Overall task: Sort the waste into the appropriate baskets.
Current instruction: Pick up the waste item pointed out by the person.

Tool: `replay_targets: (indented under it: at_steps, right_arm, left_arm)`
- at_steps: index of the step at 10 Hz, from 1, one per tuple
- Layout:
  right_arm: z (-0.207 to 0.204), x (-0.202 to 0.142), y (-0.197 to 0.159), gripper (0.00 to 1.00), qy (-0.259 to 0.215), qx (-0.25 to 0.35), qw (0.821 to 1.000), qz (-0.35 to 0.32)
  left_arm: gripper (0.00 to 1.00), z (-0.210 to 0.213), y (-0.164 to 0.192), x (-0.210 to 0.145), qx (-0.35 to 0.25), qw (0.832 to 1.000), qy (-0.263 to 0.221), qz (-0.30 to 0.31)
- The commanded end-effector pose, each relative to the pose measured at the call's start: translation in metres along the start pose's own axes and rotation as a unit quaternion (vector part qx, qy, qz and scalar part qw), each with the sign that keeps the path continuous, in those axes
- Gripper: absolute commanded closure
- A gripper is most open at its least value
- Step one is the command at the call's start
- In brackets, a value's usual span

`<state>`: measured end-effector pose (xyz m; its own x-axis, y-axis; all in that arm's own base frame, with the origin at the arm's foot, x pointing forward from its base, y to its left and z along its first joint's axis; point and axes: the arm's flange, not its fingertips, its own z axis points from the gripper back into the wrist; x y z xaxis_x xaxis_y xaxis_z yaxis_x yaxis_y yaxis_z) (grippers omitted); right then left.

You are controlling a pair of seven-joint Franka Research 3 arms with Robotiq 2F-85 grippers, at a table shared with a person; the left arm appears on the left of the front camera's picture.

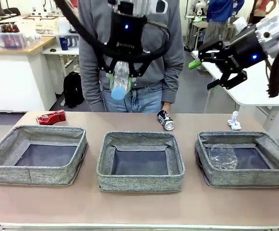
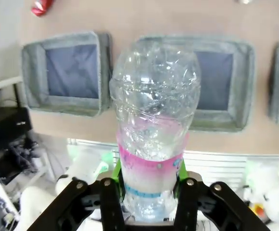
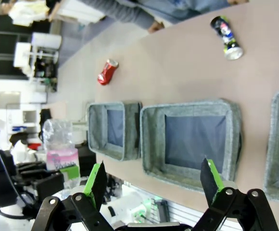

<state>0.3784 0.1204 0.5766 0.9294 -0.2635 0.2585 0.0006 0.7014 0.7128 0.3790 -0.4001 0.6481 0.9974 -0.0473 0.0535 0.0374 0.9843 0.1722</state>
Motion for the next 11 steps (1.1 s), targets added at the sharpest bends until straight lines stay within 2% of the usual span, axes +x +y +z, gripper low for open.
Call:
replay_targets:
  at_steps: [1,2,4,6,8,11]
  right_arm:
    - [0.002,0.001,0.002,0.0,0.0,-0.005,1.0,-0.005]
    - [0.002,0.001,0.002,0.0,0.0,-0.005,1.0,-0.005]
    - [0.002,0.001,0.002,0.0,0.0,-0.005,1.0,-0.005]
    - [0.002,0.001,0.002,0.0,0.0,-0.005,1.0,-0.005]
    - [0.002,0.001,0.002,0.0,0.0,-0.005,1.0,-0.005]
    - [0.002,0.001,0.002,0.0,0.0,-0.005,1.0,-0.005]
  left_arm:
    - [0.59,0.027,-0.024,0.015,0.016,1.0,0.01,0.022]
    - [0.59,0.035,-0.022,0.021,0.015,0.999,-0.002,0.042]
    - [0.59,0.057,-0.02,0.024,-0.02,0.999,-0.018,0.039]
    - [0.59,0.069,-0.009,0.029,-0.028,0.998,-0.029,0.05]
    - [0.59,0.071,0.004,0.037,-0.031,0.998,-0.014,0.057]
    - [0.59,0.081,0.03,0.045,-0.076,0.996,0.008,0.052]
